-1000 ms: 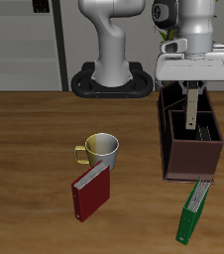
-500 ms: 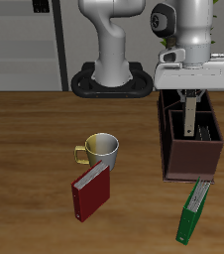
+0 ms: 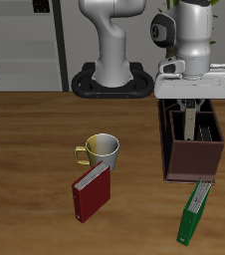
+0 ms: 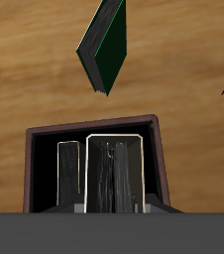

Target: Place the left yellow book into the left desk caddy's right compartment and place the right yellow book into the left desk caddy's right compartment and place the red book into the left desk caddy's left compartment

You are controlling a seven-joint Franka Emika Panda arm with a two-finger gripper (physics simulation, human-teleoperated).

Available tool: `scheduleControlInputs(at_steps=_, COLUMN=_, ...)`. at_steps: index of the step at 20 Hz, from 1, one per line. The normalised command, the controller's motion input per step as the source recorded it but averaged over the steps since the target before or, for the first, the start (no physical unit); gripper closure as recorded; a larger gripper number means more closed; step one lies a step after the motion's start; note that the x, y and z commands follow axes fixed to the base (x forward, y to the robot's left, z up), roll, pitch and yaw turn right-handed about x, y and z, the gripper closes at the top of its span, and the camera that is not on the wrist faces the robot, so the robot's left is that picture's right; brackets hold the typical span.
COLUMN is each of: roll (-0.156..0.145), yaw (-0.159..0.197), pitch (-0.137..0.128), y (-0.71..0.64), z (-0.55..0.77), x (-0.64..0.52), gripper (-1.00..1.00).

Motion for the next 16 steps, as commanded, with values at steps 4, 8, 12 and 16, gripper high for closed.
scheduleControlInputs(at_steps=4, roll=-0.011, yaw=0.005, pitch=0.047, y=-0.02, z=-0.20, x=0.05, gripper=1.00)
scheduleControlInputs(at_steps=8, roll=-0.033, yaw=0.026, pitch=0.041, y=-0.06, z=-0.18, x=0.06, gripper=1.00)
scheduleControlInputs(at_steps=12, roll=-0.023, yaw=-0.001, pitch=0.040, y=-0.09, z=-0.18, x=0.04, gripper=1.00)
scheduleControlInputs(at_steps=16, roll=0.000, yaw=0.025, pitch=0.048, y=0.02, z=-0.11, x=0.02, gripper=-1.00)
